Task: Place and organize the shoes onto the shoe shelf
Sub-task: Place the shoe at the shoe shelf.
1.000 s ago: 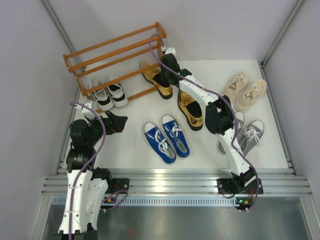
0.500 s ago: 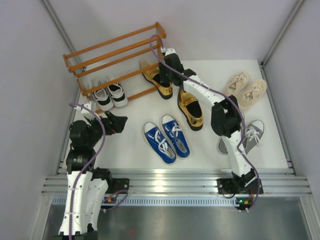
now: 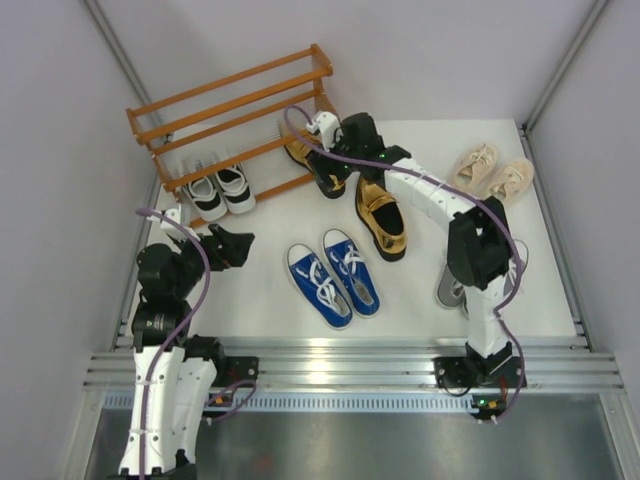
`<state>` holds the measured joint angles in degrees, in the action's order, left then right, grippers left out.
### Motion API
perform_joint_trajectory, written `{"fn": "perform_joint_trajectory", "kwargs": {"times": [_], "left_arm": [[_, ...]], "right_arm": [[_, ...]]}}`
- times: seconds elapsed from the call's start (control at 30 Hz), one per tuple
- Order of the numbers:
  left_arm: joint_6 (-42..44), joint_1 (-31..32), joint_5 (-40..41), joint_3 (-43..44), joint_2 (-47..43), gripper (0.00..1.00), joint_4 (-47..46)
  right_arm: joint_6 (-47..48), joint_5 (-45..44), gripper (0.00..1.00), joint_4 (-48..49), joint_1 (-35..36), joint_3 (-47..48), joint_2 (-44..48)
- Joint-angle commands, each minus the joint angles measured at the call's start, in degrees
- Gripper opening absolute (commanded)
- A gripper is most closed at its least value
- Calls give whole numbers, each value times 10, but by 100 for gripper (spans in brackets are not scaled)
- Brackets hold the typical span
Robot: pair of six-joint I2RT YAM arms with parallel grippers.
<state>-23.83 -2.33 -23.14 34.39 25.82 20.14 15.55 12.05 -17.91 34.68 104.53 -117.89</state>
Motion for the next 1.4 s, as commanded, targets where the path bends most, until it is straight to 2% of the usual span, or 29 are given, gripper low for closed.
{"fn": "perform_joint_trajectory", "kwargs": {"times": [0.0, 0.37, 0.57, 1.1, 1.3, 1.37], "left_arm": [[7, -2, -10, 3, -8, 98, -28], [9, -1, -14, 2, -2, 98, -29], [10, -2, -14, 2, 1, 98, -29], [10, -2, -10, 1, 7, 98, -30], [10, -2, -11, 0, 8, 98, -30], [9, -1, -11, 0, 8, 98, -30]], "right_arm": [[43, 23, 81, 39, -10, -40, 19], [-5, -62, 81, 111, -15, -109, 12], [-83, -115, 80, 110, -12, -53, -63], [-120, -105, 78, 146, -7, -25, -124], [-125, -106, 70, 137, -7, -4, -139], [-126, -102, 60, 137, -7, -2, -138]]}}
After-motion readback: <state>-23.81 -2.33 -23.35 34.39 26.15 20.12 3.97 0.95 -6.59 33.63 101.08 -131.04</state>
